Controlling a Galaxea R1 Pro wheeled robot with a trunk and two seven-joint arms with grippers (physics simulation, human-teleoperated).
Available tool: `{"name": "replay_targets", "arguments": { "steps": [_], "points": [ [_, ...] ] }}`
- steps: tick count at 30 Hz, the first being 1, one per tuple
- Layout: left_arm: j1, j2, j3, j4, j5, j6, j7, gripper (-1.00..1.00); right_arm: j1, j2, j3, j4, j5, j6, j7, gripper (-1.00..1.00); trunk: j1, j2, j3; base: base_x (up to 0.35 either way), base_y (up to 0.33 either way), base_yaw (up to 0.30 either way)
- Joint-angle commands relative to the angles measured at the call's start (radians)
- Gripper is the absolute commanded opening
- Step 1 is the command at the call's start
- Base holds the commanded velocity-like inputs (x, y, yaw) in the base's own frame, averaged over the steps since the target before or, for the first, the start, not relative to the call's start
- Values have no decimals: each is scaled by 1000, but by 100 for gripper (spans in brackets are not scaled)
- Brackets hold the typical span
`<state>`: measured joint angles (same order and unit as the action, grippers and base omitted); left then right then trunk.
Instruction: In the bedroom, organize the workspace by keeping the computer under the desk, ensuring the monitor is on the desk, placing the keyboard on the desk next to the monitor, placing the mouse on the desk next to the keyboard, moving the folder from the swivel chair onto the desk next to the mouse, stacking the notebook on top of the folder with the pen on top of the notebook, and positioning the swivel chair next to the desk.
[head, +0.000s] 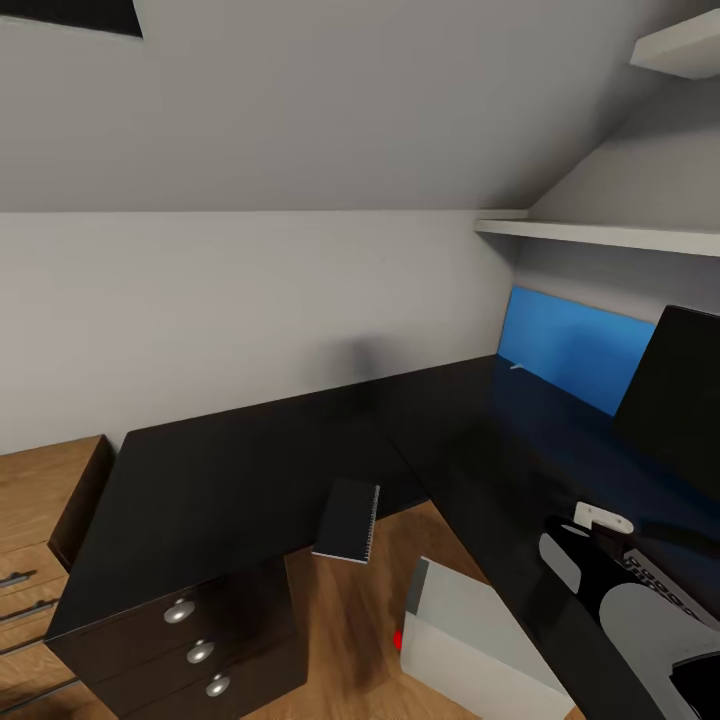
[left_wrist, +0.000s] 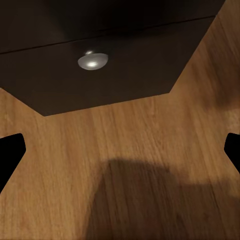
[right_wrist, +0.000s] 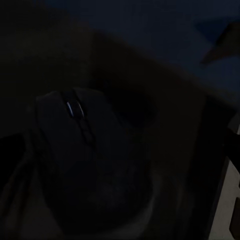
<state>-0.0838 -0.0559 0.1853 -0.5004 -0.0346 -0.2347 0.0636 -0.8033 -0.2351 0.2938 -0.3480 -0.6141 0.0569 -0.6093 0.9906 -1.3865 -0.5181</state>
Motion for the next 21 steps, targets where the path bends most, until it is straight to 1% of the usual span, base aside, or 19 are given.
{"name": "replay_targets", "arguments": {
  "steps": [1, 7, 14, 21],
  "points": [
    [-1, -1, 4, 0, -4, -3, 1, 100, -1, -1, 8, -2, -5, 6, -6, 100, 0, -1, -1, 0, 0, 0],
    [-1, -1, 4, 1, -4, -2, 1, 100, -1, -1, 8, -6, -5, 2, -7, 100, 0, -1, -1, 0, 0, 0],
    [-1, -1, 4, 3, -5, -2, 2, 100, 0, 3, 9, -49, -4, -1, -7, 100, 0, -1, -1, 0, 0, 0],
    [-1, -1, 3, 3, -5, -2, 2, 100, 0, 3, 9, -60, -4, -2, -7, 100, 0, -1, -1, 0, 0, 0]
  ]
}}
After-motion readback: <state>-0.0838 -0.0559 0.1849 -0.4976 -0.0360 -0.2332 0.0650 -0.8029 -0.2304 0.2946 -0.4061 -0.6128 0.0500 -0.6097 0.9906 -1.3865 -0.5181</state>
